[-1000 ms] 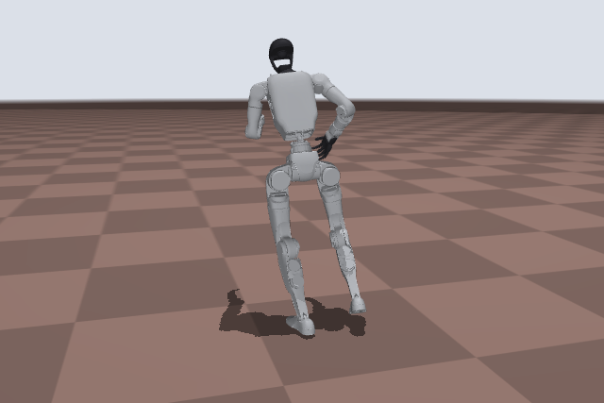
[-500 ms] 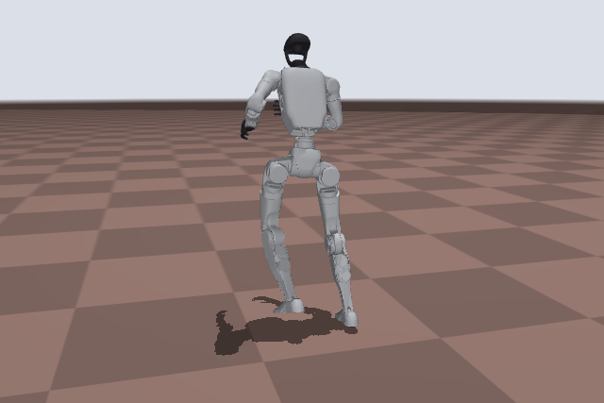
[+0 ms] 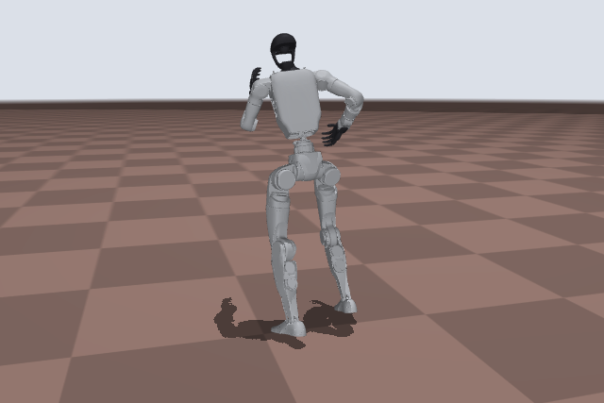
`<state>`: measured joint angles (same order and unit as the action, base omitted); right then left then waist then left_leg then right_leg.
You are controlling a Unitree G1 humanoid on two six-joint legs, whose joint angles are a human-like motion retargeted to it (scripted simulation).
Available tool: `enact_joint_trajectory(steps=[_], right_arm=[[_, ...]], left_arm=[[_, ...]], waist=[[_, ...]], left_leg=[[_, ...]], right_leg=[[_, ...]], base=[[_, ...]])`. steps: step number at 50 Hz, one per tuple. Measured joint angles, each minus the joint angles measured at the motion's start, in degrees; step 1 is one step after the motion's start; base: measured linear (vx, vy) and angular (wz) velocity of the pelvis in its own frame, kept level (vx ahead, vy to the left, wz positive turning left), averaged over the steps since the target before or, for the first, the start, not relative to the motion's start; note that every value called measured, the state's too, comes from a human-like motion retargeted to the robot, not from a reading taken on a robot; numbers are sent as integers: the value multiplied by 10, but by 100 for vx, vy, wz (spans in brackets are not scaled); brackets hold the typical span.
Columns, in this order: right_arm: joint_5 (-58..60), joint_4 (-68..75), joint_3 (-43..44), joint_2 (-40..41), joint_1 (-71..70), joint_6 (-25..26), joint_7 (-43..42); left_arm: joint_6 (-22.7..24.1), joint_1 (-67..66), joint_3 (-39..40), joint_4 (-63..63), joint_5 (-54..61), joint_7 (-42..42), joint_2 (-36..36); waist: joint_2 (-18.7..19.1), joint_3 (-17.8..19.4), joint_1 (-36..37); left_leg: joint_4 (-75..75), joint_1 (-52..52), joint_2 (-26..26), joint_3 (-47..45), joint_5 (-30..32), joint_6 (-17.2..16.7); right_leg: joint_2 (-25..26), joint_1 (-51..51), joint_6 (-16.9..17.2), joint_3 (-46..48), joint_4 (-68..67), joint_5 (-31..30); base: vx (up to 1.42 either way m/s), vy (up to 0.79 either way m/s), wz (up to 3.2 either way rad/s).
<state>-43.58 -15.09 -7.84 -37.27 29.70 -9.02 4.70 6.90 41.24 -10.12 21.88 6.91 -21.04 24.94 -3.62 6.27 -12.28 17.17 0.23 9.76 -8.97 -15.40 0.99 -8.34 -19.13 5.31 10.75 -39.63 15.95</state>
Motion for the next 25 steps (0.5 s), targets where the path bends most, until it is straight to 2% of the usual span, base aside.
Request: enact_joint_trajectory(steps=[2, 5, 7, 9, 11, 13, 15, 17, 19, 22, 25], right_arm=[[-25, 1, 20, -35, 13, 2, 10], [-67, 24, 21, -36, 3, 9, 15], [-79, 63, -6, -8, -44, 9, 10], [-33, 105, -51, 19, -122, 4, -23], [77, 137, -101, 42, -226, 9, -76], [218, 142, -135, 72, -332, 32, -118], [327, 124, -148, 119, -415, 49, -137], [353, 98, -154, 175, -482, 54, -142], [333, 70, -165, 221, -531, 51, -148], [288, 29, -190, 245, -600, 35, -155], [257, 1, -214, 236, -667, 11, -147]], left_arm=[[16, 67, -40, 7, 26, -17, 1], [50, 126, -87, 18, 80, -23, -9], [74, 106, -99, 27, 122, 15, -16], [75, 33, -91, 28, 141, 55, -11], [55, -88, -70, 15, 113, 59, -4], [31, -242, -43, -3, 94, 25, -9], [25, -404, -14, -6, 147, -29, -22], [29, -522, 10, -8, 221, -68, -26], [39, -617, 42, -5, 263, -72, -8], [37, -716, 122, -2, 248, -36, 34], [31, -770, 235, -11, 184, 18, 67]], waist=[[13, -2, -40], [15, 10, -68], [10, 35, -61], [22, 58, -41], [38, 77, -19], [40, 82, 5], [27, 63, 39], [5, 54, 95], [-21, 43, 161], [-54, 32, 258], [-64, 29, 334]], left_leg=[[-13, -29, 3, 16, 52, -12], [-8, -87, -2, 33, 94, -29], [41, -119, 1, 42, 107, -25], [142, -110, 17, 55, 128, -12], [261, -70, 20, 78, 146, -10], [360, -14, 5, 80, 124, -8], [426, 56, -1, 37, 75, 5], [424, 110, -13, -16, 29, 35], [383, 156, -30, -64, -1, 45], [248, 210, -54, -105, -6, 39], [52, 220, -51, -138, 4, 21]], right_leg=[[0, -2, 11, 16, 140, 1], [-22, 17, 29, 73, 318, -16], [-24, 40, 28, 87, 336, -47], [-5, 50, -6, 65, 269, -8], [15, 50, -34, 40, 183, 52], [19, 53, -39, 18, 136, 76], [11, 47, -32, -9, 107, 77], [3, 78, -26, -43, 160, 44], [-15, 104, -18, -72, 201, 2], [-43, 142, 5, -100, 256, -71], [-51, 185, 28, -118, 283, -123]], base=[[112, -36, 67], [117, -42, 33], [117, -43, -34], [113, -37, -96], [109, -27, -123], [107, -17, -122], [107, -12, -119], [102, -7, -120], [103, 2, -111], [104, 14, -86], [107, 24, -71]])
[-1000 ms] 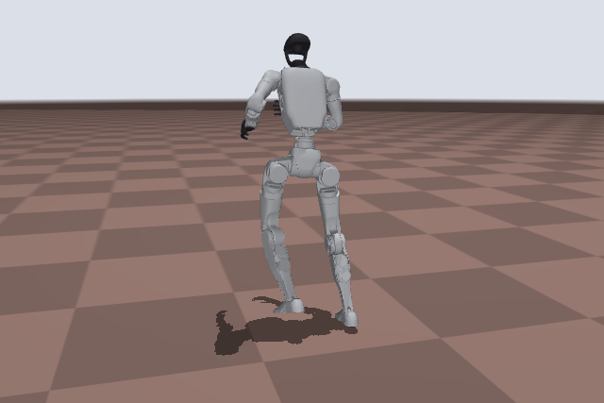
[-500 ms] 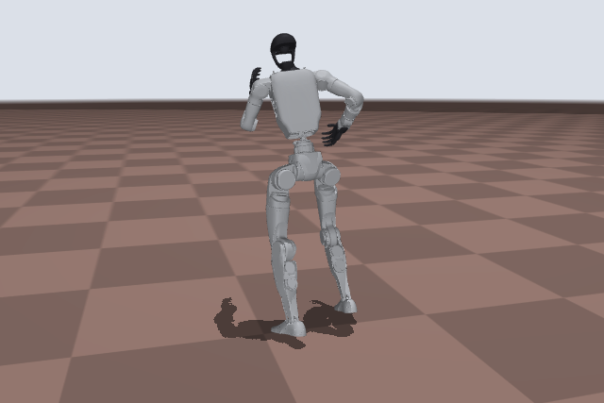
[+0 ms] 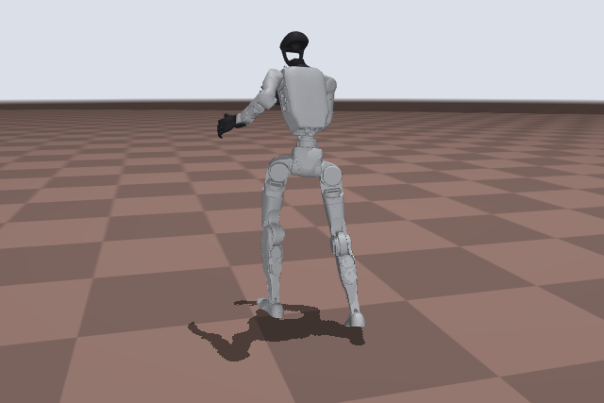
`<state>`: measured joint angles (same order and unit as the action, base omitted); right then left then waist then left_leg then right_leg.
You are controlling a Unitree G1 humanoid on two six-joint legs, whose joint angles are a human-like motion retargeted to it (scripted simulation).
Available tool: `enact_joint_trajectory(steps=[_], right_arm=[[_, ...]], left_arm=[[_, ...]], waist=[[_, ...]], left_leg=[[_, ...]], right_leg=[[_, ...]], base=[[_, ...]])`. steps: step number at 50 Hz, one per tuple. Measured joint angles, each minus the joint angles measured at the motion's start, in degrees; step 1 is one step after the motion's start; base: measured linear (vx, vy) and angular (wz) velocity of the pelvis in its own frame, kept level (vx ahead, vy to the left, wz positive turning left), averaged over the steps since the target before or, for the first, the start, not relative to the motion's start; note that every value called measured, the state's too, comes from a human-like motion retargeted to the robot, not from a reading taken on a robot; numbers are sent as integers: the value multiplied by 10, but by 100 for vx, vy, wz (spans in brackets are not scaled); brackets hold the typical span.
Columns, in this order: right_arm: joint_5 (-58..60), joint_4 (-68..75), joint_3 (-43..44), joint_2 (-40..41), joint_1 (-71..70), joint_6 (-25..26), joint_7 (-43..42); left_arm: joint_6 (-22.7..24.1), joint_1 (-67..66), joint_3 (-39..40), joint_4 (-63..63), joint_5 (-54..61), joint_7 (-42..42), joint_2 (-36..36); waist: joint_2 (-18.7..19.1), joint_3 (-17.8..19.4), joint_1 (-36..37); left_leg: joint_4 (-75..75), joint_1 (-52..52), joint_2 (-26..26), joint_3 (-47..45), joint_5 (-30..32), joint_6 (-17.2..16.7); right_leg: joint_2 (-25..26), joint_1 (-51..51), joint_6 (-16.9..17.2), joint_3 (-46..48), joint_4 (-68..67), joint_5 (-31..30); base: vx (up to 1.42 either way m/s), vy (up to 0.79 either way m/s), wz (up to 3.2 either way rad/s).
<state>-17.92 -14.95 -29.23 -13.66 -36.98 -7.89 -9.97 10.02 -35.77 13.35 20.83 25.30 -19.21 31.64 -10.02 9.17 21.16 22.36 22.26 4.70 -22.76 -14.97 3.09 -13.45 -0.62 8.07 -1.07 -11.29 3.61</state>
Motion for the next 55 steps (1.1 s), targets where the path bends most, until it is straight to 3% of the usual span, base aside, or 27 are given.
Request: enact_joint_trajectory(steps=[3, 5, 8, 10, 11, 13, 15, 17, 20, 23, 26, 28, 32, 35, 40, 45, 48, 51, 52, 53, 55], right_arm=[[-61, -8, -15, 2, -24, -15, 42], [-125, -4, -19, 20, -10, -13, 86], [-147, 4, -17, 47, 72, 10, 140], [-101, 24, -19, 57, 154, 5, 157], [-75, 43, -24, 51, 201, 12, 164], [-55, 84, -29, 18, 284, 46, 188], [-63, 108, -23, -40, 356, 70, 215], [-97, 106, 5, -112, 424, 57, 218], [-158, 92, 91, -212, 521, 22, 193], [-204, 105, 170, -272, 558, 7, 141], [-180, 132, 215, -304, 570, 14, 134], [-185, 155, 217, -306, 549, 21, 129], [-126, 215, 197, -249, 470, 28, 77], [-48, 214, 195, -164, 416, 22, 2], [-84, 117, 144, -31, 323, -20, -31], [-49, 36, 61, 1, 162, -40, -45], [-61, 3, 17, 13, 61, -49, -21], [-94, -25, -13, 37, -20, -65, -8], [-114, -36, -16, 49, -35, -68, 3], [-138, -47, -13, 62, -42, -69, 20], [-187, -63, 2, 92, -30, -53, 50]], left_arm=[[-1, -13, 90, -14, -61, 38, 18], [-9, 2, 119, -23, -110, 50, 20], [-63, 93, 86, -58, -208, 67, 2], [-113, 214, 21, -136, -369, 120, -13], [-139, 273, -10, -174, -453, 159, -20], [-180, 372, -53, -213, -560, 241, -27], [-182, 447, -89, -203, -606, 296, -29], [-160, 501, -133, -165, -609, 265, -29], [-124, 569, -223, -104, -520, 104, -21], [-75, 653, -293, -60, -400, -1, -17], [-27, 687, -323, -8, -306, 22, -27], [-18, 677, -317, 25, -277, 75, -40], [-37, 551, -308, 21, -294, 124, -54], [-62, 413, -292, -41, -343, 117, -48], [-40, 155, -200, -81, -238, 118, -2], [-30, -3, -70, -113, -157, 98, 42], [-26, -40, 7, -148, -132, 89, 48], [-22, -28, 73, -199, -117, 75, 28], [-25, -10, 88, -216, -115, 65, 16], [-26, 19, 97, -233, -108, 50, 1], [-33, 103, 87, -255, -40, 13, -25]], waist=[[12, 1, 41], [19, 7, 37], [7, 29, -21], [-17, 30, -66], [-22, 21, -90], [-17, 9, -136], [4, -6, -191], [38, -18, -253], [84, -31, -350], [113, -8, -415], [109, 9, -460], [121, 26, -471], [151, 53, -433], [139, 37, -353], [61, -22, -171], [-4, -35, -12], [-1, -36, 46], [16, -25, 53], [18, -19, 44], [13, -11, 28], [6, -1, 11]], left_leg=[[-143, -14, 15, -16, -22, -38], [-148, -24, 12, 19, 10, -44], [-12, -45, -13, 58, -79, 5], [68, -53, -19, 71, -144, 40], [81, -61, -15, 77, -157, 42], [74, -90, -1, 83, -165, 25], [41, -124, 15, 93, -149, 5], [10, -151, 33, 112, -114, -13], [-5, -176, 50, 145, -51, -40], [-70, -249, 59, 171, 26, -53], [-56, -307, 60, 194, 50, -63], [13, -312, 76, 203, 55, -57], [249, -243, 120, 208, 109, -26], [383, -162, 96, 205, 66, -2], [378, -37, 22, 110, -24, 42], [92, 1, -59, 54, -16, 40], [-105, 0, -74, 64, 17, 32], [-167, -1, -74, -12, 59, 29], [-137, 2, -76, -42, 36, 43], [-70, 11, -78, -51, -26, 74], [119, 58, -40, -17, -151, 112]], right_leg=[[8, 69, 6, -13, 3, -15], [8, 125, -5, -11, -8, -26], [-10, 151, 2, 11, -137, -48], [-11, 94, -2, 7, -303, -27], [-3, 51, -16, 4, -373, -1], [10, -30, -41, 11, -475, 52], [23, -107, -54, 38, -517, 79], [38, -160, -56, 70, -486, 99], [39, -216, -35, 106, -374, 112], [40, -198, -52, 121, -127, 110], [15, -184, -36, 137, 20, 110], [21, -172, -46, 140, 23, 99], [52, -178, -90, 135, -169, 217], [51, -147, -74, 122, -199, 254], [36, -60, -45, 65, -90, 161], [23, 36, -16, -1, 20, -1], [44, 93, 1, -41, 29, -49], [73, 160, 13, -82, 12, -74], [80, 172, 24, -91, -12, -80], [84, 169, 50, -96, -61, -86], [118, 115, 69, -69, -218, -85]], base=[[115, 32, -47], [118, 35, 23], [118, 30, 99], [114, 14, 86], [110, 5, 55], [105, 1, 32], [102, -3, 40], [104, -8, 78], [107, -15, 96], [105, -28, 60], [116, -39, 46], [112, -42, -8], [113, -39, -51], [112, -31, -68], [112, -17, -105], [112, 7, -120], [116, 20, -78], [117, 23, 27], [115, 24, 141], [114, 11, 152], [112, -6, 134]])
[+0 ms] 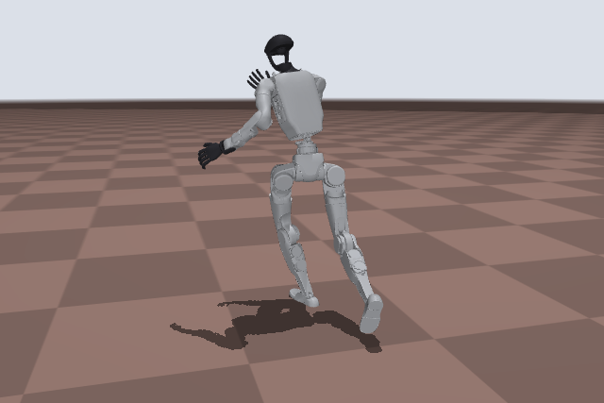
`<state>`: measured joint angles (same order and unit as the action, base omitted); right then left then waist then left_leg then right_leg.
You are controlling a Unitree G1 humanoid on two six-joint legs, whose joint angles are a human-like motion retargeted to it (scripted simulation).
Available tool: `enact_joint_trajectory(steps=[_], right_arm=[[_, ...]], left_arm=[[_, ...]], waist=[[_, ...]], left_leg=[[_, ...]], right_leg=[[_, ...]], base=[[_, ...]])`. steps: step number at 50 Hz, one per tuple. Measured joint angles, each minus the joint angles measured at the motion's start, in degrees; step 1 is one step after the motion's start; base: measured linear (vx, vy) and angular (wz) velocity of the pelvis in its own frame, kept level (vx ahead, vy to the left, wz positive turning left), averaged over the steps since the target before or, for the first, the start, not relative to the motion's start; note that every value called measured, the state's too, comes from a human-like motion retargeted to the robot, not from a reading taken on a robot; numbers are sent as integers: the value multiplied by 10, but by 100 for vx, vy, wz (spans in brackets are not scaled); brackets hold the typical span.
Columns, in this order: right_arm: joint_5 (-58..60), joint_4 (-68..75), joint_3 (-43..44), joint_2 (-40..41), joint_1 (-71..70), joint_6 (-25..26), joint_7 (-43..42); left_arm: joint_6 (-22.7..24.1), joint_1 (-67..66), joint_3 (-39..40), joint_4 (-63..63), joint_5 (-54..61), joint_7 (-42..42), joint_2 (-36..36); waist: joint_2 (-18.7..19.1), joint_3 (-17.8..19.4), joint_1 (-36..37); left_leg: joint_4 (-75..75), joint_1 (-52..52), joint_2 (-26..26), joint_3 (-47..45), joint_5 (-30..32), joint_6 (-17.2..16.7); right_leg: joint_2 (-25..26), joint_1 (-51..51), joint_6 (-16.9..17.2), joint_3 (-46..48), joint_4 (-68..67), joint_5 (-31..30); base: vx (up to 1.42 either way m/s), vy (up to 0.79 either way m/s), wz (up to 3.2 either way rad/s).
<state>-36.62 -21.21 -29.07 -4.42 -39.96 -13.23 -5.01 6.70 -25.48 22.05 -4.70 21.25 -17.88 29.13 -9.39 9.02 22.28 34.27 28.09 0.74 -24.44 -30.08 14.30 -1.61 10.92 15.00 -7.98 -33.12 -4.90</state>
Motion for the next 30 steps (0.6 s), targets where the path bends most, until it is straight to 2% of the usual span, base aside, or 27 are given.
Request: enact_joint_trajectory(steps=[1, 2, 3, 4, 5, 6, 7, 8, 9, 10, 12, 14, 16, 18, 20, 22, 23, 25, 27, 30], right_arm=[[-23, 6, 6, 7, 26, 16, -5], [-24, 18, 14, 5, 56, 33, 3], [18, 44, 26, -12, 94, 49, 38], [49, 63, 39, -34, 126, 70, -3], [74, 80, 52, -58, 155, 93, -80], [210, 98, 65, -103, 203, 74, -19], [297, 110, 79, -142, 250, 71, 4], [285, 107, 96, -169, 294, 98, -49], [282, 109, 120, -197, 352, 93, -25], [283, 112, 149, -225, 416, 72, 37], [160, 118, 220, -252, 535, 87, 50], [131, 147, 289, -285, 630, 93, 102], [126, 173, 357, -314, 723, 99, 125], [132, 195, 404, -329, 801, 111, 128], [133, 203, 444, -331, 863, 124, 131], [111, 191, 486, -329, 904, 135, 150], [94, 185, 499, -328, 913, 140, 160], [62, 183, 493, -331, 895, 143, 164], [89, 201, 449, -339, 820, 140, 126], [291, 232, 389, -334, 646, 144, 49]], left_arm=[[-5, 48, -31, -2, 86, -7, -16], [-20, 87, -66, -11, 121, 24, -20], [-54, 109, -109, -36, 58, 128, 3], [-61, 148, -160, -13, 198, 109, -14], [-54, 195, -216, 34, 440, 27, -51], [-43, 195, -253, 39, 188, 197, 12], [-43, 203, -295, 66, 71, 270, 44], [-67, 229, -345, 136, 226, 154, 13], [-57, 247, -367, 182, 148, 180, 28], [-30, 260, -376, 216, -47, 278, 67], [-22, 299, -429, 322, 3, 237, 56], [12, 369, -445, 384, -121, 270, 71], [27, 443, -472, 422, -192, 274, 69], [20, 507, -512, 432, -200, 268, 50], [11, 555, -552, 419, -154, 258, 15], [15, 575, -554, 393, -76, 257, -30], [18, 569, -540, 381, -47, 258, -51], [14, 528, -487, 353, -34, 243, -80], [-17, 454, -426, 305, -101, 182, -98], [-99, 309, -354, 224, -235, 95, -104]], waist=[[3, 5, -1], [7, 9, -6], [10, 12, -16], [13, 18, -26], [15, 24, -37], [29, 14, -67], [44, 8, -98], [65, 11, -128], [89, 8, -164], [114, 3, -202], [151, -2, -275], [177, -3, -340], [182, -7, -401], [174, -9, -448], [166, -1, -476], [163, 15, -483], [163, 23, -484], [168, 42, -482], [170, 61, -471], [160, 60, -442]], left_leg=[[51, 5, 3, 12, -31, 4], [86, 2, -2, 22, -56, 6], [88, -16, -22, 29, -68, 4], [78, -34, -38, 42, -71, -2], [63, -53, -53, 58, -70, -11], [47, -73, -57, 89, -63, -22], [27, -95, -61, 120, -52, -34], [1, -120, -63, 152, -32, -46], [-24, -145, -56, 185, -12, -64], [-46, -170, -44, 220, 8, -86], [-67, -201, -22, 278, 54, -132], [-128, -247, -5, 332, 110, -166], [-146, -280, 4, 363, 144, -194], [-146, -311, 18, 368, 153, -208], [-123, -338, 44, 348, 139, -204], [-53, -348, 75, 298, 100, -180], [-3, -345, 94, 265, 80, -162], [113, -328, 149, 203, 53, -120], [227, -301, 173, 197, 21, -99], [344, -241, 135, 199, -45, -95]], right_leg=[[-14, -38, 0, 21, -85, 18], [-36, -73, -10, 44, -162, 44], [-74, -103, -40, 72, -225, 90], [-107, -141, -72, 96, -282, 127], [-138, -183, -104, 119, -336, 161], [-140, -212, -121, 134, -350, 183], [-139, -239, -136, 147, -355, 202], [-133, -263, -148, 157, -344, 213], [-120, -277, -150, 170, -313, 217], [-103, -287, -147, 184, -272, 218], [-91, -303, -125, 213, -167, 201], [-85, -289, -121, 232, 6, 175], [-104, -273, -103, 238, 160, 156], [-131, -270, -87, 224, 265, 172], [-154, -275, -73, 205, 316, 205], [-171, -282, -68, 192, 294, 193], [-175, -289, -69, 190, 255, 177], [-169, -318, -82, 195, 122, 196], [-156, -337, -93, 207, -13, 270], [-152, -313, -105, 226, -77, 328]], base=[[107, 15, 109], [103, 47, 124], [98, 47, 156], [95, 40, 180], [94, 25, 205], [95, 18, 229], [96, 15, 257], [98, 11, 273], [100, 5, 289], [106, -2, 309], [107, -11, 320], [102, -23, 318], [103, -38, 317], [101, -52, 269], [94, -60, 197], [85, -63, 118], [80, -62, 67], [77, -60, 29], [76, -53, 7], [73, -36, 25]])
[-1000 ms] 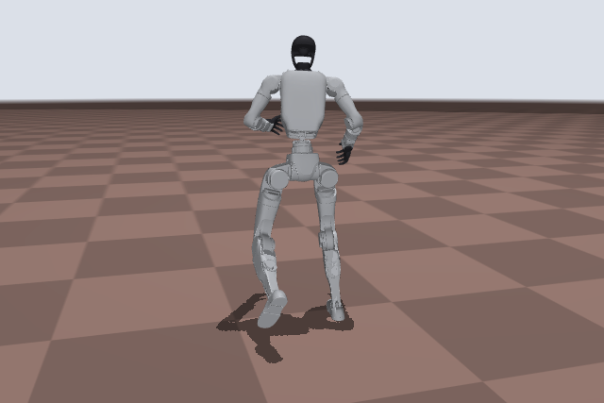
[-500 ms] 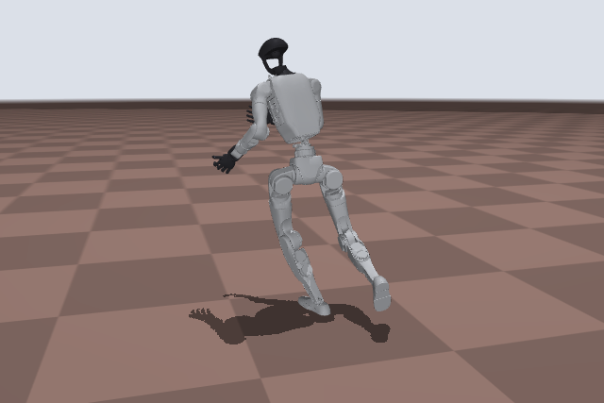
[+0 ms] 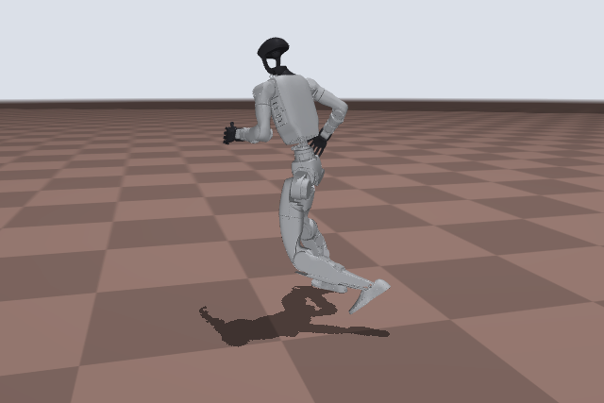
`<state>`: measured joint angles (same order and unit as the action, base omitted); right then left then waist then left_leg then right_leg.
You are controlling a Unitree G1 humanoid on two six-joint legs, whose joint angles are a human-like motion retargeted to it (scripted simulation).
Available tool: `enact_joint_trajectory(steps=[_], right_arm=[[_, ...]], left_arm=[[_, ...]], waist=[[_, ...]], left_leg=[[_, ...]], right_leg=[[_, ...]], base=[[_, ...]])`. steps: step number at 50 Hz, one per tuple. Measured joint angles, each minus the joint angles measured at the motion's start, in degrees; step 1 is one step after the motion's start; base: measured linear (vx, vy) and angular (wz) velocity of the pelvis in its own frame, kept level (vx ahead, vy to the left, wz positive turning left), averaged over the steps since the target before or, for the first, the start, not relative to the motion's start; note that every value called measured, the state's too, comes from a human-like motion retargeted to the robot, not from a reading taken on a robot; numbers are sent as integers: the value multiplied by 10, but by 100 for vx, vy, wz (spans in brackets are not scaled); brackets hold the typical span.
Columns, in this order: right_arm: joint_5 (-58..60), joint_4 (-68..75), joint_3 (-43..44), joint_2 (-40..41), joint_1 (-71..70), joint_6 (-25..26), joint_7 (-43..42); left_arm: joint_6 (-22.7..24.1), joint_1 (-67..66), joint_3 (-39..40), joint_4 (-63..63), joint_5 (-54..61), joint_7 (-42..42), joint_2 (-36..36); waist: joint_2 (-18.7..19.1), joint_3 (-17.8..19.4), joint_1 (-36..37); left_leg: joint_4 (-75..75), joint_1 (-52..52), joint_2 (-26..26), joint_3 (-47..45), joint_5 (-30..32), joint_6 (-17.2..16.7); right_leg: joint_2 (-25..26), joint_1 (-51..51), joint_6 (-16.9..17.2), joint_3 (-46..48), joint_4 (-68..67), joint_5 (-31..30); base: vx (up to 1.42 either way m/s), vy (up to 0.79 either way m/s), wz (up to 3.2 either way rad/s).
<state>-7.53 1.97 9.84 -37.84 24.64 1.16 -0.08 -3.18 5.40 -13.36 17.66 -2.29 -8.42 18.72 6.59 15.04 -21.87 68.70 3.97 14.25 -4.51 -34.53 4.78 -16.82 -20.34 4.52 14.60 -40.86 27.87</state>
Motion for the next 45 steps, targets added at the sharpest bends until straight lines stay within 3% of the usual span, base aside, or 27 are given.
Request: enact_joint_trajectory(steps=[3, 6, 9, 12, 15, 17, 20, 22, 25, 28, 30, 32, 33, 36, 37, 38, 42, 45], right_arm=[[88, -1, 1, 79, -151, -8, -81], [-9, -17, -24, 140, -275, -42, -176], [-46, -60, -70, 93, -371, -74, -234], [-15, -141, -101, 10, -441, -100, -278], [-48, -248, -119, -16, -473, -171, -320], [-119, -311, -138, 12, -482, -205, -283], [-251, -380, -174, 79, -492, -190, -156], [-281, -381, -189, 119, -465, -152, -82], [-191, -317, -187, 137, -369, -110, -37], [-43, -231, -161, 109, -241, -107, -87], [-30, -192, -141, 98, -158, -109, -123], [-70, -168, -115, 104, -88, -100, -137], [-94, -161, -97, 108, -53, -99, -133], [-134, -155, -34, 108, 48, -90, -101], [-130, -151, -22, 99, 71, -84, -89], [-110, -139, -27, 76, 76, -78, -84], [-85, -119, -10, 55, 80, -53, -34], [-64, -106, -27, 46, 24, -32, -14]], left_arm=[[-8, -134, 35, -28, 11, 0, 47], [31, -220, 54, -14, 95, 30, 146], [67, -277, 69, 12, 158, 13, 248], [94, -311, 55, 33, 183, -75, 316], [130, -314, 19, 26, 180, -114, 328], [126, -309, 12, -3, 205, -50, 274], [73, -281, 42, -41, 214, 69, 156], [44, -206, 45, -44, 155, 76, 109], [28, -24, -4, -30, 54, 45, 69], [41, 167, -61, -10, -10, -7, -3], [46, 281, -76, 2, -46, -34, -50], [36, 383, -85, 9, -64, -56, -94], [40, 424, -92, 11, -66, -74, -118], [67, 524, -112, -6, -41, -119, -165], [87, 552, -118, -14, 5, -132, -175], [125, 582, -122, -18, 120, -150, -177], [161, 632, -140, -42, 218, -158, -192], [178, 613, -169, -34, 337, -150, -212]], waist=[[-24, -37, 76], [-61, -76, 189], [-100, -99, 292], [-124, -102, 369], [-128, -93, 426], [-121, -88, 447], [-127, -77, 420], [-123, -65, 383], [-92, -53, 335], [-24, -43, 278], [23, -37, 226], [56, -28, 167], [71, -27, 132], [103, -42, 24], [106, -49, -8], [102, -54, -35], [70, -73, -107], [41, -70, -97]], left_leg=[[26, 70, -13, -97, -29, 34], [-41, 136, -59, -163, -15, 39], [-189, 181, -110, -205, 16, 32], [-410, 184, -152, -247, 54, 21], [-568, 178, -150, -347, 95, 5], [-605, 172, -137, -412, 135, 0], [-466, 184, -119, -407, 20, 50], [-379, 195, -123, -349, -29, 66], [-357, 176, -154, -247, -34, 26], [-389, 111, -169, -130, 1, -30], [-427, 67, -164, -52, 43, -62], [-501, 11, -163, 29, 113, -75], [-526, -9, -156, 66, 149, -83], [-570, -42, -127, 184, 224, -129], [-577, -47, -121, 216, 252, -141], [-578, -48, -121, 238, 282, -143], [-567, -77, -132, 209, 338, -183], [-515, -117, -129, 127, 315, -128]], right_leg=[[-5, 52, -13, 14, 49, -19], [-1, 106, -12, 14, 129, -84], [3, 161, -2, 16, 203, -165], [16, 204, 12, 7, 232, -228], [45, 243, 27, 8, 205, -250], [58, 243, 29, 17, 135, -253], [32, 199, 48, 13, -63, -262], [54, 137, 69, -42, -235, -247], [112, 51, 77, -83, -437, -171], [100, 7, -3, -43, -529, -86], [84, -23, -66, -12, -537, -39], [90, -58, -98, -3, -495, -22], [102, -72, -99, -1, -456, -23], [138, -89, -69, 8, -276, -51], [140, -85, -53, 18, -198, -67], [133, -75, -26, 33, -107, -84], [97, -20, 16, 56, 230, -105], [78, 24, 33, 51, 316, -133]], base=[[67, -17, 45], [65, -3, 29], [66, 9, 44], [70, 17, 54], [77, 16, 48], [78, 17, 56], [72, 23, 146], [60, 22, 264], [54, 23, 342], [57, 29, 385], [59, 26, 391], [62, 18, 397], [70, 10, 423], [78, -1, 437], [82, -12, 401], [81, -18, 372], [81, -32, 320], [82, -46, 169]])
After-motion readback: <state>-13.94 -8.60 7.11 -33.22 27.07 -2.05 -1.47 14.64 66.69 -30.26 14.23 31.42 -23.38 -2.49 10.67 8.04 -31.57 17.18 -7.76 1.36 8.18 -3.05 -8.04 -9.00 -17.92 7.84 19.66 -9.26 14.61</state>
